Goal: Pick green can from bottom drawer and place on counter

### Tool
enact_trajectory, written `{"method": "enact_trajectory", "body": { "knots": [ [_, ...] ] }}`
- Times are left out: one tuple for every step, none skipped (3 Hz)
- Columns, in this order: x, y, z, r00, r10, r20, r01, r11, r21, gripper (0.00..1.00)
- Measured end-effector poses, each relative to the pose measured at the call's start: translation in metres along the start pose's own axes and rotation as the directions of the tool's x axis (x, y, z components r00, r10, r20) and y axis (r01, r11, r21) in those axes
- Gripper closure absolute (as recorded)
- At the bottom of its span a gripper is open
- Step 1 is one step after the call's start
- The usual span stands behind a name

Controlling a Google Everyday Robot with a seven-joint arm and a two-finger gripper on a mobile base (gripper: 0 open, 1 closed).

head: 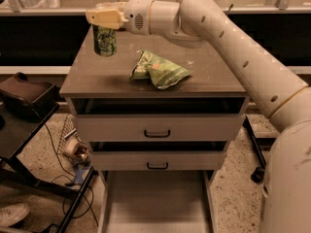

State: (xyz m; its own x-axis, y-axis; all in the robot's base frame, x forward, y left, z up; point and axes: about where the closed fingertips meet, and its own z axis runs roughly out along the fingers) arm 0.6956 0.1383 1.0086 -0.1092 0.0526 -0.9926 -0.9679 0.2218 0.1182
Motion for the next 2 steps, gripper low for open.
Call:
{"method": "enact_trajectory", "body": {
  "knots": [
    [0.009,-0.025,0.035,0.998,-0.05,-0.041,0.05,0.9988,0.003,1.0],
    [0.019,-0.051,0.063,0.993,-0.089,-0.074,0.09,0.9958,0.013,1.0]
  ]
}}
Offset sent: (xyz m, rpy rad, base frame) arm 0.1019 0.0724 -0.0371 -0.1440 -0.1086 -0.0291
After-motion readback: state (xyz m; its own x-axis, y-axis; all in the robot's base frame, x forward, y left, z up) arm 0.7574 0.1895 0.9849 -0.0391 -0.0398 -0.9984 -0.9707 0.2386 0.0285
